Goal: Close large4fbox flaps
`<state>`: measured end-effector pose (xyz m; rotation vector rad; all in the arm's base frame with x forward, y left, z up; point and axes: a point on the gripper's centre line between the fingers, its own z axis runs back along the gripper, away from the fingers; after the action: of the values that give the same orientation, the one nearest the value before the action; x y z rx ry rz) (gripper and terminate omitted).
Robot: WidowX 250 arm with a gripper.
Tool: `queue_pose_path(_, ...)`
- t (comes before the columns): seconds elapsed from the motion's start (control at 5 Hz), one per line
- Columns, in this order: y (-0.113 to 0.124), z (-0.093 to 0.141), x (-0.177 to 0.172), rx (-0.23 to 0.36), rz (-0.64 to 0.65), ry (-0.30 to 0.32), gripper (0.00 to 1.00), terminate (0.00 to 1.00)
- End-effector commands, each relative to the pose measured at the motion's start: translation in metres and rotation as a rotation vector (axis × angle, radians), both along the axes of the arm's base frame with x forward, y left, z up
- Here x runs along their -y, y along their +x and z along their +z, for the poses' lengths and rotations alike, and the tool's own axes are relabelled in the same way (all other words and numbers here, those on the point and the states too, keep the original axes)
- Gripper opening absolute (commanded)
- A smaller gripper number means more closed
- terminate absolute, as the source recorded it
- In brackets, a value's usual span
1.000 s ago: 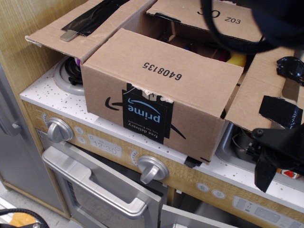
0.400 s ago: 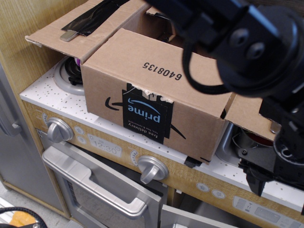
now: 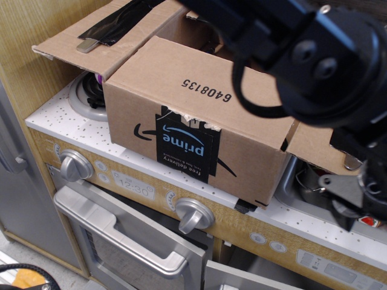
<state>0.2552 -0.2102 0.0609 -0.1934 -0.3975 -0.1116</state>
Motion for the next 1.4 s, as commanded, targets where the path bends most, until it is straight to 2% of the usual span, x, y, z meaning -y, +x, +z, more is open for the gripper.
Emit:
queue_pose_path(0.0,0.016,0.049,0.020,0.060,0.009,-0.045,1.00,0.00)
queue_pose_path(0.2,0.023,0.063,0.012,0.109,-0.019,0.037,1.00,0.00)
queue_pose_path(0.4,0.035,0.076,-0.009,0.110,-0.055,0.101,1.00,0.00)
queue_pose_path(0.6,0.036,0.090,-0.024,0.130,-0.062,0.172,1.00,0.00)
queue_pose_path(1.2,0.035,0.118,-0.082,0.122,-0.049,0.306,1.00,0.00)
